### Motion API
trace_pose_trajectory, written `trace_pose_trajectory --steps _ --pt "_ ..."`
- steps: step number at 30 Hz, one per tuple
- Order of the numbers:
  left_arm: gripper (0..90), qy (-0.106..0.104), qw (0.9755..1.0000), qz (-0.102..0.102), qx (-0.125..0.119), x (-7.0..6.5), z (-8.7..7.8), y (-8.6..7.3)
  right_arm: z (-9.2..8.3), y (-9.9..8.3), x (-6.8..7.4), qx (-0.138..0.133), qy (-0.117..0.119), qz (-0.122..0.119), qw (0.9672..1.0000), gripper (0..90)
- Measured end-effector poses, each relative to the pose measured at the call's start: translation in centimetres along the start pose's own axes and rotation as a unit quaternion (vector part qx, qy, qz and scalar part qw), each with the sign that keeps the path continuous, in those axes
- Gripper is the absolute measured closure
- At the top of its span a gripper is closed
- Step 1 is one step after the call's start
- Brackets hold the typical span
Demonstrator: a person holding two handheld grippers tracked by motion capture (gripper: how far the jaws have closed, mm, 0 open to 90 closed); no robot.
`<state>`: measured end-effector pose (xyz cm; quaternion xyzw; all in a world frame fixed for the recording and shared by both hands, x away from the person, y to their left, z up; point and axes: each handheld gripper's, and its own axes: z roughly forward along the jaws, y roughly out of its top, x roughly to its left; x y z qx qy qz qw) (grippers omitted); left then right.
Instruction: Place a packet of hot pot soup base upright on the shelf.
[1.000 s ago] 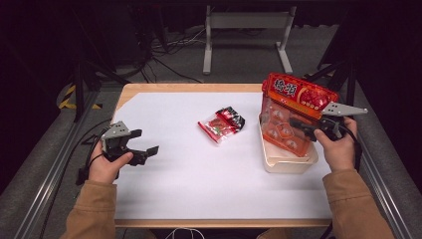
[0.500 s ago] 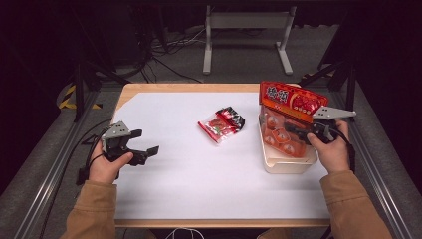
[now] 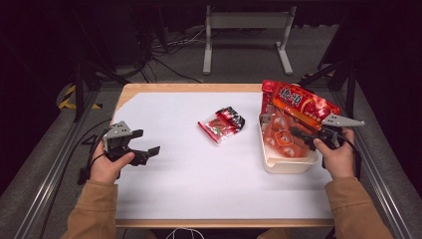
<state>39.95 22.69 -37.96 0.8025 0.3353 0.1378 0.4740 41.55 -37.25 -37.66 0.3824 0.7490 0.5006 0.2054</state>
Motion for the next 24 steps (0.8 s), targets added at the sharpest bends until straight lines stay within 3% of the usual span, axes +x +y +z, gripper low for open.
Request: trace_pose_trajectory --steps 10,17,21,24 --pt "7.9 -0.001 1.0000 -0.001 0.002 0.1 0.0 0.0 0.0 0.5 0.2 0.015 -0.005 -0.007 0.9999 68.0" --pt "7.9 0.000 1.0000 0.001 0.001 0.1 -0.1 -0.1 -0.7 1.2 0.3 0.015 -0.047 -0.018 0.9986 46.4" --pt "7.8 -0.001 1.0000 0.000 0.000 0.1 -0.1 -0.1 -0.9 1.5 0.4 0.015 -0.059 -0.019 0.9980 37.8" --pt "7.8 0.000 1.0000 -0.001 0.000 0.1 -0.1 -0.1 -1.3 2.0 0.3 0.000 -0.068 -0.020 0.9975 30.5"
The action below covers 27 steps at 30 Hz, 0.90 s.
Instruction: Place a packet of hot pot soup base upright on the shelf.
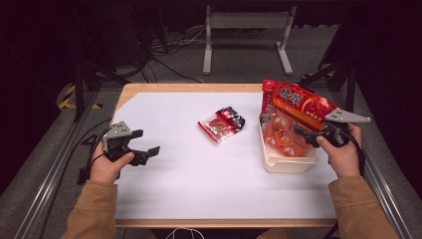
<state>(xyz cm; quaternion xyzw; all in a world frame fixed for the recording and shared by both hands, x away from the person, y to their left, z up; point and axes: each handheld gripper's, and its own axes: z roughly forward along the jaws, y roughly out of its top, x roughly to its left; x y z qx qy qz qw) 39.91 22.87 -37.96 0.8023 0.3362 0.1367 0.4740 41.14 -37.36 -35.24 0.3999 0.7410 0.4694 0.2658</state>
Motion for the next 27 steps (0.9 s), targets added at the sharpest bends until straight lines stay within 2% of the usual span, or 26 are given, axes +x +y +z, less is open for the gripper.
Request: trace_pose_trajectory --steps 7,9,14,21,27 --pt "7.7 -0.002 1.0000 -0.003 0.001 0.0 0.0 0.0 -1.5 1.1 -0.5 -0.018 -0.018 0.003 0.9997 25.3" --pt "7.7 0.001 1.0000 0.001 0.000 0.1 -0.1 0.0 -2.1 1.0 -0.6 -0.022 -0.021 0.008 0.9995 24.9" --pt "7.7 -0.003 1.0000 -0.003 0.000 0.0 0.0 0.0 -3.5 0.6 -0.7 -0.021 -0.032 0.010 0.9992 24.2" --pt "7.8 -0.003 1.0000 -0.002 -0.001 0.0 0.1 0.0 -5.6 0.3 0.1 -0.023 -0.040 0.009 0.9989 23.8" --pt "7.7 -0.006 1.0000 -0.002 -0.001 0.0 0.2 0.1 -7.2 -0.2 0.9 -0.015 -0.052 0.006 0.9985 23.4"
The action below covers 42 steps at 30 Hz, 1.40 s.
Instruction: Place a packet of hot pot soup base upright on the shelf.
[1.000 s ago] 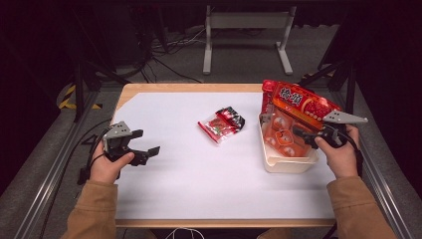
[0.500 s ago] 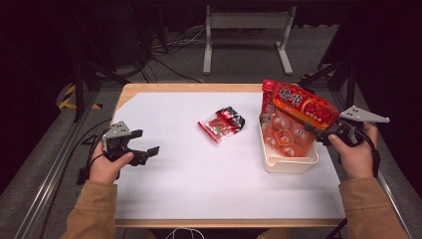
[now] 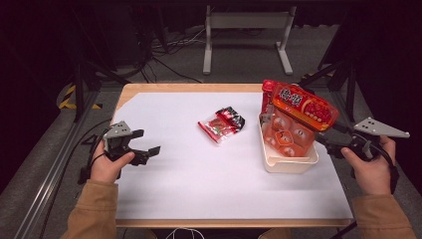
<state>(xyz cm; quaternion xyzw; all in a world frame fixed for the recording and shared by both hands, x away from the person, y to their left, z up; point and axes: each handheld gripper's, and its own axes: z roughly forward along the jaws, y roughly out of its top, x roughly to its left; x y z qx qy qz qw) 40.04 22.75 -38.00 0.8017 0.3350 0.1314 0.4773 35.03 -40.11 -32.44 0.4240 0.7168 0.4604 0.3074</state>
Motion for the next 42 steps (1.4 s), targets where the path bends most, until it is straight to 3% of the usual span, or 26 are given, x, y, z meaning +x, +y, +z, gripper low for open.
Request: trace_pose_trajectory --steps 8,16,20,23,26,30,39,42 --pt "7.7 0.000 1.0000 -0.002 -0.002 -0.1 0.0 0.0 -1.8 -0.6 1.3 -0.004 0.004 0.000 1.0000 23.4" --pt "7.7 -0.003 1.0000 0.001 0.002 -0.2 0.3 0.0 -2.8 -1.1 4.2 -0.018 0.048 -0.003 0.9987 24.2" --pt "7.6 -0.004 1.0000 0.003 0.001 -0.3 0.5 0.0 -2.2 -1.3 5.6 -0.029 0.076 -0.009 0.9967 23.6" --pt "7.4 0.004 0.9999 0.002 -0.015 -0.3 0.6 0.1 -1.7 -1.4 6.4 -0.034 0.092 -0.014 0.9951 23.4" --pt "7.6 0.002 0.9994 -0.020 -0.028 -0.2 0.8 0.1 -1.1 -1.7 7.5 -0.033 0.114 -0.017 0.9928 23.3" --pt "9.0 0.016 0.9993 -0.025 -0.025 0.0 1.1 0.1 0.0 -2.0 8.9 -0.033 0.137 -0.028 0.9897 23.3" --pt "12.8 0.030 0.9990 -0.028 -0.020 0.0 1.6 0.4 2.1 -2.4 10.6 -0.016 0.165 -0.043 0.9852 23.3" --pt "13.3 0.025 0.9991 -0.028 -0.020 0.0 1.9 0.5 2.3 -2.5 11.0 -0.017 0.171 -0.044 0.9842 22.9"
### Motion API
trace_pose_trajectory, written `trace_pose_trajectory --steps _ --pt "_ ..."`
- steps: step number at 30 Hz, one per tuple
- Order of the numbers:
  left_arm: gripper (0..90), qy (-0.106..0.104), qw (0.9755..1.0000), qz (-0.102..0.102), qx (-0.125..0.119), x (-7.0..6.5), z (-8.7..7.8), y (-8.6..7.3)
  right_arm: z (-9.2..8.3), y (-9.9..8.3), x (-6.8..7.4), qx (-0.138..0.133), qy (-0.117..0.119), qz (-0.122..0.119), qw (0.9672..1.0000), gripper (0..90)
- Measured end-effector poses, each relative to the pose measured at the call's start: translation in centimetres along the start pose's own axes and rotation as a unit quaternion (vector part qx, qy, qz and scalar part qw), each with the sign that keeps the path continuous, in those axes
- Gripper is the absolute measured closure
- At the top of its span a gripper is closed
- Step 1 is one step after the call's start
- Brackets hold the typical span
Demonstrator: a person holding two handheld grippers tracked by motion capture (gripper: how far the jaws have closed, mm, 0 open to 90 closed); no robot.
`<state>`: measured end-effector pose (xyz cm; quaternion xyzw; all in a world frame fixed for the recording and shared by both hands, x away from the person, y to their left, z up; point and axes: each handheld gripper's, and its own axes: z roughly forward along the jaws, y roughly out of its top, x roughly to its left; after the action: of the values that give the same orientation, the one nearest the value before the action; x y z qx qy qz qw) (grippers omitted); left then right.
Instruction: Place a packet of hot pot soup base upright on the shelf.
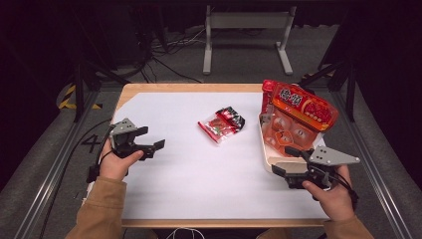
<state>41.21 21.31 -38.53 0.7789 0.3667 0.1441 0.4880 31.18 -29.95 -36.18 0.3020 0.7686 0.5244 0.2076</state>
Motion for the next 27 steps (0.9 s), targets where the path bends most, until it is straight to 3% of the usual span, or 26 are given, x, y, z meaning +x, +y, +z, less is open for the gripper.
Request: trace_pose_trajectory --steps 12,21,24,27 --pt "12.3 -0.027 0.9994 -0.004 -0.021 0.3 2.0 1.3 1.8 -0.1 1.1 0.000 0.022 -0.007 0.9997 22.1" --pt "12.3 -0.028 0.9995 0.002 -0.015 0.2 3.0 1.9 3.0 0.3 1.0 -0.001 0.024 -0.009 0.9997 22.5" --pt "13.3 -0.030 0.9994 0.015 -0.008 0.1 3.9 2.3 3.2 0.4 1.0 0.000 0.026 -0.012 0.9996 22.7" --pt "13.5 -0.041 0.9990 0.014 -0.006 -0.2 5.1 2.7 3.4 0.5 1.1 0.001 0.027 -0.014 0.9995 22.9"
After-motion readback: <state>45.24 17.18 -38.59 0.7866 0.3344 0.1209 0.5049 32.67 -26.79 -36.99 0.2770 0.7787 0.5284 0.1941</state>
